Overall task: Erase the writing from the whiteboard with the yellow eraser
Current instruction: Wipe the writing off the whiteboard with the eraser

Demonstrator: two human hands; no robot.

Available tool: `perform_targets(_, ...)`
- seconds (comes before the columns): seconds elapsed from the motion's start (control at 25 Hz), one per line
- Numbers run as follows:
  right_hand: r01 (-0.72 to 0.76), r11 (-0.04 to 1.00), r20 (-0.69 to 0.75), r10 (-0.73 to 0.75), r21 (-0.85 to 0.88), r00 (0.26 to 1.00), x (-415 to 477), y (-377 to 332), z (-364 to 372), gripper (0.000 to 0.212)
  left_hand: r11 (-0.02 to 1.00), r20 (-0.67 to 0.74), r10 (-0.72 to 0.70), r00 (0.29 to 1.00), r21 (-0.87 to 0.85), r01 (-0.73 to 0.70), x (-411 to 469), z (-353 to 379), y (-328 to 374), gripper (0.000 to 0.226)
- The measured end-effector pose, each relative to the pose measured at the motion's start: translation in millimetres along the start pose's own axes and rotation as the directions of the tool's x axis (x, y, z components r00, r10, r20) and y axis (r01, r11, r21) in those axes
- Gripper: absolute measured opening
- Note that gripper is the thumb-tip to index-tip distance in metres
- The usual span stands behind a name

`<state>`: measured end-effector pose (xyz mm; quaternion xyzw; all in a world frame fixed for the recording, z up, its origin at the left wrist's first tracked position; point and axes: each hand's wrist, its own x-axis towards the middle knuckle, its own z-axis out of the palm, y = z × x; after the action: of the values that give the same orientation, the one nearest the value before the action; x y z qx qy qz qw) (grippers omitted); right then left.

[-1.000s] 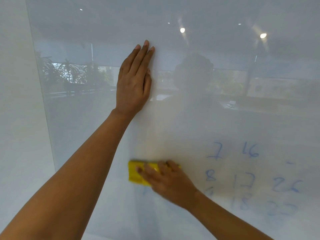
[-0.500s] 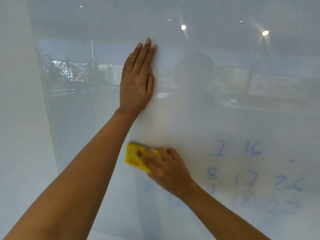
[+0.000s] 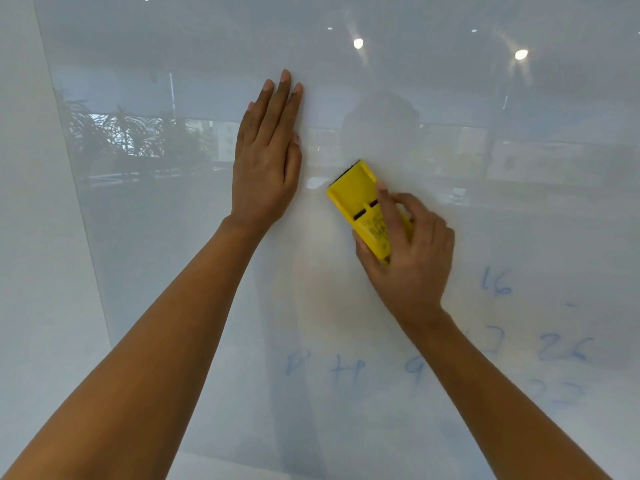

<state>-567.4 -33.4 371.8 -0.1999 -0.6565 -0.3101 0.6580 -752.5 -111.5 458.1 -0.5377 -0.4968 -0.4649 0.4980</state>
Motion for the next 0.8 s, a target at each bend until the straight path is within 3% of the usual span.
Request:
perform_targets(0.08, 0.162, 0.987, 0.104, -0.163, 0.021, 0.981, -32.8, -16.5, 1.0, 0.054, 1.0, -0.003, -0.014, 1.0, 0.008, 0.014, -1.0, 1.4, 1.7, 0.048)
perform_targets(0.12, 0.305, 0.951, 0.178, -0.308, 0.045, 0.935, -61.6, -26.0, -1.4, 0.055, 1.0, -0.005, -0.022, 1.0, 0.015, 0.023, -1.7, 2.1, 2.5, 0.049)
perform_targets(0.24, 0.705, 0.696, 0.355, -0.699, 0.137, 0.621, -150.5, -29.8, -17.8, 0.045, 0.999, -0.004, -0.04, 0.999, 0.023, 0.04, -4.2, 4.0, 4.5, 0.049)
perform_targets(0.32, 0.778, 0.587, 0.38, -0.787, 0.223, 0.485, -173.5, -18.9, -28.4, 0.044, 0.999, 0.004, -0.038, 0.999, 0.027, 0.038, -5.6, 4.3, 4.6, 0.05)
perform_targets(0.36, 0.769, 0.589, 0.371, -0.791, 0.247, 0.487, -169.3, -12.7, -30.7, 0.044, 0.999, 0.007, -0.037, 0.999, 0.029, 0.037, -6.0, 4.1, 4.4, 0.05)
perform_targets(0.4, 0.737, 0.628, 0.352, -0.768, 0.249, 0.535, -158.4, -8.0, -31.5, 0.043, 0.999, 0.011, -0.038, 0.999, 0.028, 0.038, -6.8, 4.0, 4.4, 0.05)
perform_targets(0.52, 0.505, 0.849, 0.205, -0.528, 0.157, 0.824, -94.6, -3.2, -19.1, 0.049, 0.998, -0.002, -0.053, 0.999, 0.031, 0.053, -7.5, 4.6, 6.5, 0.049)
perform_targets(0.6, 0.279, 0.955, 0.127, -0.291, 0.101, 0.948, -54.8, -10.7, -7.4, 0.051, 0.997, -0.022, -0.07, 0.997, 0.035, 0.07, -8.7, 5.8, 9.5, 0.049)
perform_targets(0.68, 0.237, 0.969, 0.124, -0.245, 0.077, 0.962, -49.8, -28.6, 0.4, 0.055, 0.995, -0.025, -0.093, 0.995, 0.029, 0.094, -9.7, 6.9, 12.4, 0.049)
perform_targets(0.76, 0.373, 0.923, 0.202, -0.385, 0.096, 0.9, -82.1, -49.3, 1.2, 0.056, 0.994, -0.022, -0.109, 0.994, 0.016, 0.109, -10.5, 7.4, 14.5, 0.049)
perform_targets(0.8, 0.474, 0.873, 0.257, -0.486, 0.111, 0.835, -106.2, -57.1, -1.8, 0.054, 0.994, -0.02, -0.113, 0.993, 0.01, 0.113, -11.0, 7.8, 15.4, 0.049)
